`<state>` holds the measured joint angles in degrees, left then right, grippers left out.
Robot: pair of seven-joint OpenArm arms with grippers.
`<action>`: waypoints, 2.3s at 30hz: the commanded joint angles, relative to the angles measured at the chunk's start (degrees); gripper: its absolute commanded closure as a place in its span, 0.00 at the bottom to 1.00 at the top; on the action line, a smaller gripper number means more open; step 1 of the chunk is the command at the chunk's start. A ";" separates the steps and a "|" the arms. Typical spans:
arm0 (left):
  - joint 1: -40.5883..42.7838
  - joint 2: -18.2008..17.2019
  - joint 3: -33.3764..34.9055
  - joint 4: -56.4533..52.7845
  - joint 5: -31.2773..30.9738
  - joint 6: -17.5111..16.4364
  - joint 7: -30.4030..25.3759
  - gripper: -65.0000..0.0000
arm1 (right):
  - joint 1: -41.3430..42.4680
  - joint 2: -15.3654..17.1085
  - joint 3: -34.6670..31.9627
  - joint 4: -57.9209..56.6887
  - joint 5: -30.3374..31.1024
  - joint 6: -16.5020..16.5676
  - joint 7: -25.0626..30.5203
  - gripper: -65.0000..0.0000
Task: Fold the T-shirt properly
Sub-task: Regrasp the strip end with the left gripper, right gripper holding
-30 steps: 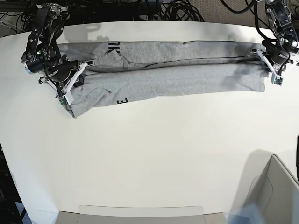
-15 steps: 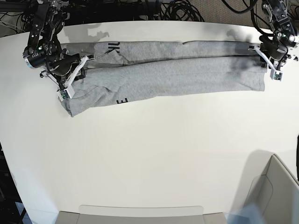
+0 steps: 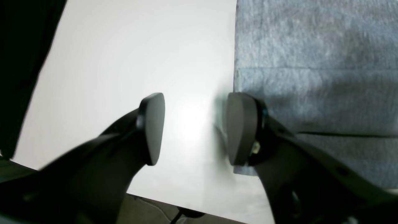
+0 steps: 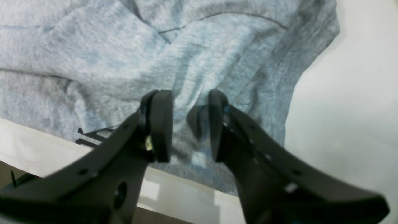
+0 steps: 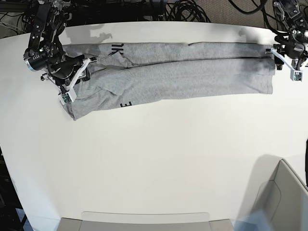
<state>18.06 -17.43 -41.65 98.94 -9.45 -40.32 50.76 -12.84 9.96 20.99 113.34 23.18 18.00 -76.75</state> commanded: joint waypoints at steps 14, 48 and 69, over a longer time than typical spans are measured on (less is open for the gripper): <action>-1.84 -3.01 -0.24 -6.50 -7.47 0.32 0.18 0.39 | 0.58 0.46 0.06 1.08 0.43 0.07 0.66 0.69; -0.09 -15.23 16.64 -28.30 -33.32 0.32 -3.60 0.40 | 1.37 0.46 0.06 0.99 0.34 0.07 0.31 0.69; -0.70 -16.37 21.47 -31.99 -33.32 0.32 -2.81 1.00 | 1.54 0.46 0.15 0.99 0.25 0.07 0.57 0.69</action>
<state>17.04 -33.32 -20.29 67.75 -47.24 -42.48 44.34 -12.03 9.96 20.95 113.32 22.98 18.00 -76.93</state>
